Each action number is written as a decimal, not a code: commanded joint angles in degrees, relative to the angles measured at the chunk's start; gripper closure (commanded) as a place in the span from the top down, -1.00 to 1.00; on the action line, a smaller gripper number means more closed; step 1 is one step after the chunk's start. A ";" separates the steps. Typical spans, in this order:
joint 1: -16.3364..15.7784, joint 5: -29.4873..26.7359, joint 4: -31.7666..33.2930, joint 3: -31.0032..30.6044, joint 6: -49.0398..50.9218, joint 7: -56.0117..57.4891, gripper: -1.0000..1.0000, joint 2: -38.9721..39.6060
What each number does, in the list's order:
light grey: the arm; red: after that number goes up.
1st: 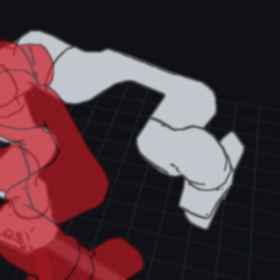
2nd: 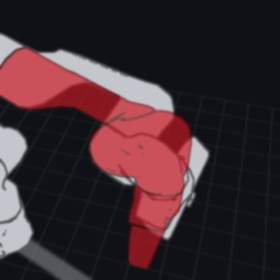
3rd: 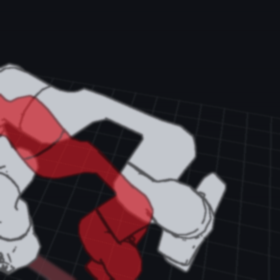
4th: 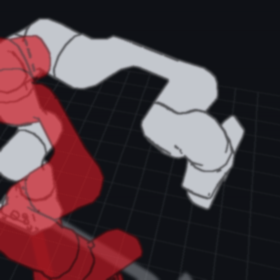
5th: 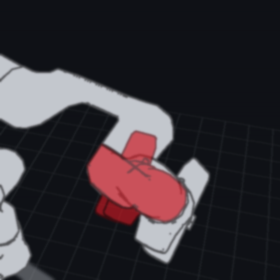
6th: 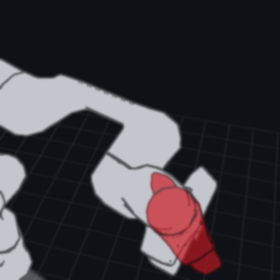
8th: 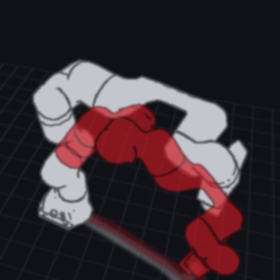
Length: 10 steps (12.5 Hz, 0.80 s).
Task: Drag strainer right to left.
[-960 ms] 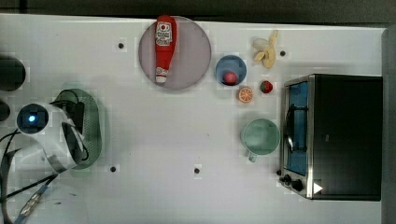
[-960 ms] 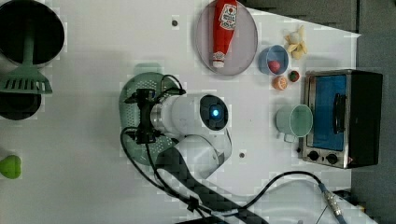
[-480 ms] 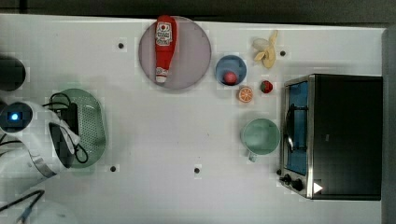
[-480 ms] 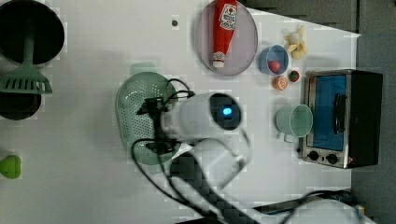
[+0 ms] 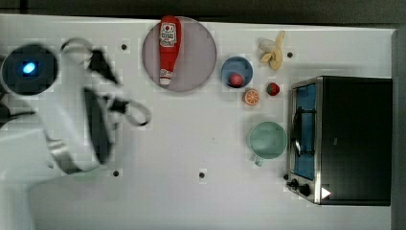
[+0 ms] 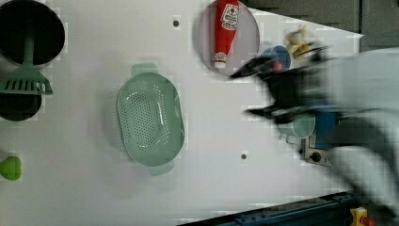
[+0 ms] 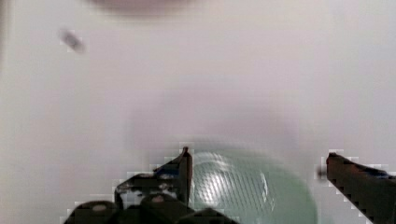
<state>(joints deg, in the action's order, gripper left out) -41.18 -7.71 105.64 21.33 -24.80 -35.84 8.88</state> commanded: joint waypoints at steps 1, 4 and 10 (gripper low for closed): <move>4.60 6.02 -1.35 10.14 10.47 18.53 1.00 -11.51; 4.90 13.19 -1.08 16.64 18.11 31.70 1.00 -18.36; 4.81 13.22 0.76 19.43 19.13 32.93 1.00 -20.67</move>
<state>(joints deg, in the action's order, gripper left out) -32.12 5.58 103.12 45.97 -5.36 -7.32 -16.16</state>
